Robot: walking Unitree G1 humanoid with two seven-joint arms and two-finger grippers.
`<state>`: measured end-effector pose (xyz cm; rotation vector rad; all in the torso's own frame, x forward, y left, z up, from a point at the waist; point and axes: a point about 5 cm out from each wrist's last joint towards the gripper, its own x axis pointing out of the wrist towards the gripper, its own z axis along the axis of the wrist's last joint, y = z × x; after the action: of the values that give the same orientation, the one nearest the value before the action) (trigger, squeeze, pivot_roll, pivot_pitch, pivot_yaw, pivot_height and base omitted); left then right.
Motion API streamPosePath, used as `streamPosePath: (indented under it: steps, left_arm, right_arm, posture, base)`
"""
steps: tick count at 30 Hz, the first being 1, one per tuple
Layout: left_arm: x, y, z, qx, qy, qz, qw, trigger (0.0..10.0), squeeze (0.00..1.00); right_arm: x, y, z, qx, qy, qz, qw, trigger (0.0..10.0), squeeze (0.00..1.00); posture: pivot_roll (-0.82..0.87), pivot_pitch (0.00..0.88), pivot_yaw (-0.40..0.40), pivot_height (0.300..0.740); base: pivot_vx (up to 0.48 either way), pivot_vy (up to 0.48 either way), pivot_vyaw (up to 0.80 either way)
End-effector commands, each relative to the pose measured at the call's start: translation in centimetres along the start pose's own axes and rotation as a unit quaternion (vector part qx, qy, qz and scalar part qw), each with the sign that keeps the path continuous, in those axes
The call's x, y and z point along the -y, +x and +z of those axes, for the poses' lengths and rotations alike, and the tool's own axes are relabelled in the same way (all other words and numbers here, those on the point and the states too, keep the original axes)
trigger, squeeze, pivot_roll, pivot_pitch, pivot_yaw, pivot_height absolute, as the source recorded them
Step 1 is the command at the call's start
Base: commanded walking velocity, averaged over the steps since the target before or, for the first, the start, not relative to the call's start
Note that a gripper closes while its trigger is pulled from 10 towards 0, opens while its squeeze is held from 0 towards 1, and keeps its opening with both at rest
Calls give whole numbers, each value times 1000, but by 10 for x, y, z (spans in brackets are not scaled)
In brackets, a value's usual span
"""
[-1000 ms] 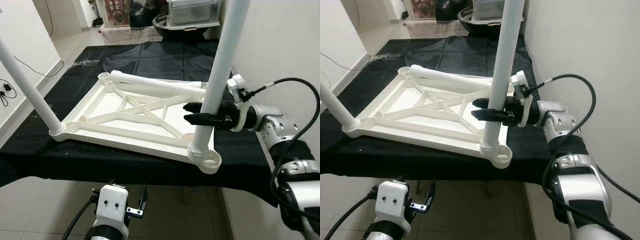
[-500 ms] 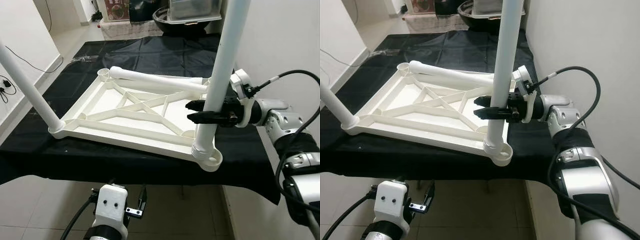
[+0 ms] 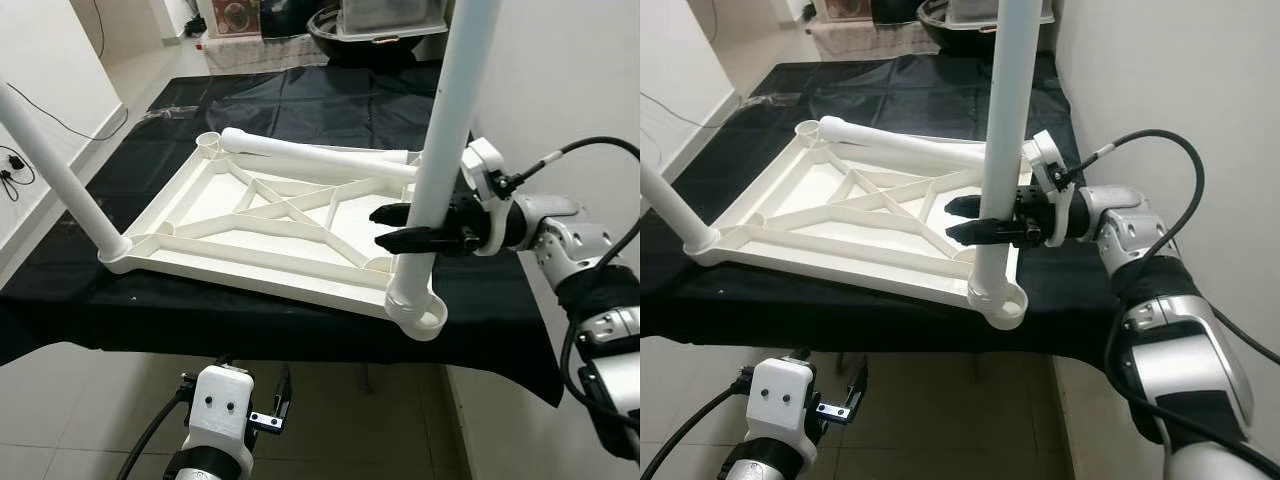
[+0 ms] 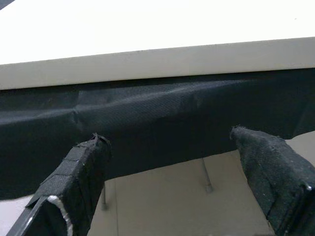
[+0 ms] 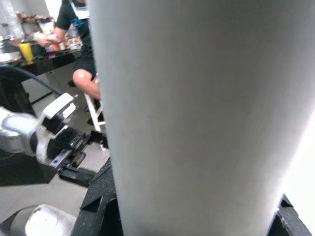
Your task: Building children table
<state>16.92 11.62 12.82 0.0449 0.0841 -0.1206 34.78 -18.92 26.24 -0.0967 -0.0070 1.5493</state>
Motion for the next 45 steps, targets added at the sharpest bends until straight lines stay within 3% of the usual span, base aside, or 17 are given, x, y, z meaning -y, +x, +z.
streamPosePath:
  steps: [1, 15, 21, 31, 38, 45]
  left_arm:
    - [-3, -1, -5, -15, 12, 2, 1000, 10000, 0]
    - [-11, 5, -8, -16, 28, 1, 999, 10000, 0]
    - [-12, 7, -9, -16, 30, -2, 999, 10000, 0]
    - [-11, 11, -10, -16, 27, -5, 999, 10000, 0]
    - [-10, 13, -11, -14, 27, -6, 1000, 10000, 0]
    - [-8, 12, -10, -12, 27, -8, 1000, 10000, 0]
  right_arm:
    - [-3, 3, -4, -5, 4, 13, 1000, 10000, 0]
    - [-2, 2, 0, -14, -15, 14, 1000, 10000, 0]
    - [-3, -9, 13, -24, -36, 5, 999, 10000, 0]
    - [-14, -4, 44, 85, -47, 53, 994, 10000, 0]
    - [-21, 4, 20, 56, -22, 72, 996, 10000, 0]
    - [-15, -3, 5, 14, -3, 44, 999, 10000, 0]
  posture:
    - [41, 175, 67, 740]
    - [43, 134, 81, 740]
    - [32, 128, 87, 740]
    - [28, 122, 79, 740]
    - [25, 116, 78, 740]
    - [24, 120, 73, 740]
  base:
    - [0, 0, 0]
    - [0, 0, 0]
    - [0, 0, 0]
    - [0, 0, 0]
    - [0, 0, 0]
    - [0, 0, 0]
